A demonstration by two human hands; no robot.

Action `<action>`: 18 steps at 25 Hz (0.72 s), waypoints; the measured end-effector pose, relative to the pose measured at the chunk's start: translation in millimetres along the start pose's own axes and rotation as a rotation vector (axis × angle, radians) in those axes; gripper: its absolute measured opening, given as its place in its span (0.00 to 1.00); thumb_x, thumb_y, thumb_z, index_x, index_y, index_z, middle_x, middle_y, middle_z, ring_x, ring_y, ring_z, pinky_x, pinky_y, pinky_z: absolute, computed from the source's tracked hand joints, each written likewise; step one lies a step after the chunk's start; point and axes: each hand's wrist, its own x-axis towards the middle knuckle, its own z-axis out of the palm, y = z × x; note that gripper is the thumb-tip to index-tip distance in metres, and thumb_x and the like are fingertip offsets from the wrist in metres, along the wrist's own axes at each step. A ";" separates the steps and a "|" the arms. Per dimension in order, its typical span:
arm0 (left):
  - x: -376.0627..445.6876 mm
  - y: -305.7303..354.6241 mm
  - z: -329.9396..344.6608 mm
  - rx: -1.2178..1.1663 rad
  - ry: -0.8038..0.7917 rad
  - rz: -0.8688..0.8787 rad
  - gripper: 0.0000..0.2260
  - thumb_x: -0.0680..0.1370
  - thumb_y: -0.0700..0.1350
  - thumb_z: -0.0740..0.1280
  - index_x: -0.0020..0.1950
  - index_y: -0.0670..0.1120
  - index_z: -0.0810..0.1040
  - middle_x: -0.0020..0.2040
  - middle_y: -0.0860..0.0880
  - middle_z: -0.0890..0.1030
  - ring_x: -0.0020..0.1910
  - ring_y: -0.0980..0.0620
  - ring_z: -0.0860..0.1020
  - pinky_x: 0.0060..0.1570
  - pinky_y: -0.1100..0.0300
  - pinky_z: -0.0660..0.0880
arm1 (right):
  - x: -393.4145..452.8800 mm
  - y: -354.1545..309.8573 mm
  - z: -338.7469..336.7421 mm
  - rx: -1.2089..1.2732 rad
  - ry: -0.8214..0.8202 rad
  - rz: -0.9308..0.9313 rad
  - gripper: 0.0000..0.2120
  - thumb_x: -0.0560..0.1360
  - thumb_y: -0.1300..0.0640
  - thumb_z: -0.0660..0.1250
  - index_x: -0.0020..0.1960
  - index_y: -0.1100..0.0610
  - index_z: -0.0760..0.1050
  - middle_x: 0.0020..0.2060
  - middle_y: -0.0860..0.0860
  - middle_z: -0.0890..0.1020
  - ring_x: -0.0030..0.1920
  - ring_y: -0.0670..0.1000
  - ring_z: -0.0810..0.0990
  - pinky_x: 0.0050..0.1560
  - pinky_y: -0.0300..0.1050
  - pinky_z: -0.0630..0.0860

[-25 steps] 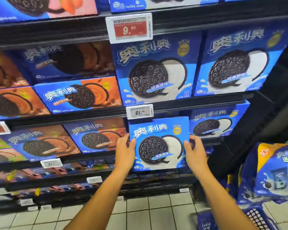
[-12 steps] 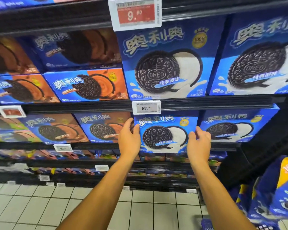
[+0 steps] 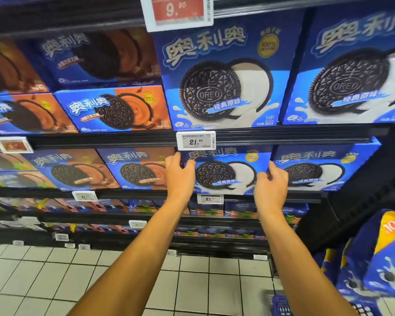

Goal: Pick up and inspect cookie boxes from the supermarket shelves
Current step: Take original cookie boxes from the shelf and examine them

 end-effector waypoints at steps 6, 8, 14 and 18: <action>-0.3 -3.9 1.3 -0.035 -0.015 -0.054 0.04 0.78 0.40 0.63 0.43 0.44 0.71 0.51 0.50 0.69 0.43 0.53 0.72 0.47 0.57 0.67 | 0.4 0.6 4.1 -0.001 -0.035 0.042 0.23 0.81 0.61 0.60 0.75 0.55 0.69 0.69 0.49 0.72 0.44 0.44 0.75 0.47 0.42 0.69; 2.6 -5.4 0.6 -0.053 -0.032 -0.068 0.03 0.78 0.39 0.63 0.48 0.41 0.74 0.54 0.46 0.71 0.47 0.47 0.74 0.52 0.51 0.71 | 2.1 1.2 5.0 -0.010 -0.060 0.052 0.24 0.81 0.61 0.60 0.76 0.54 0.68 0.67 0.51 0.74 0.44 0.46 0.73 0.49 0.49 0.70; -3.0 -8.0 -6.2 -0.109 -0.131 -0.141 0.20 0.77 0.38 0.62 0.69 0.46 0.72 0.65 0.46 0.77 0.64 0.44 0.75 0.65 0.44 0.72 | 0.6 5.6 3.2 0.039 -0.124 0.059 0.25 0.80 0.62 0.61 0.77 0.53 0.65 0.73 0.52 0.72 0.63 0.49 0.77 0.59 0.48 0.73; -2.2 -6.5 -13.9 -0.177 -0.126 -0.207 0.22 0.78 0.37 0.61 0.72 0.47 0.69 0.68 0.48 0.74 0.67 0.46 0.73 0.68 0.43 0.69 | -1.4 5.7 -0.5 0.064 -0.178 0.053 0.27 0.81 0.64 0.61 0.78 0.54 0.63 0.74 0.53 0.71 0.71 0.51 0.72 0.66 0.49 0.72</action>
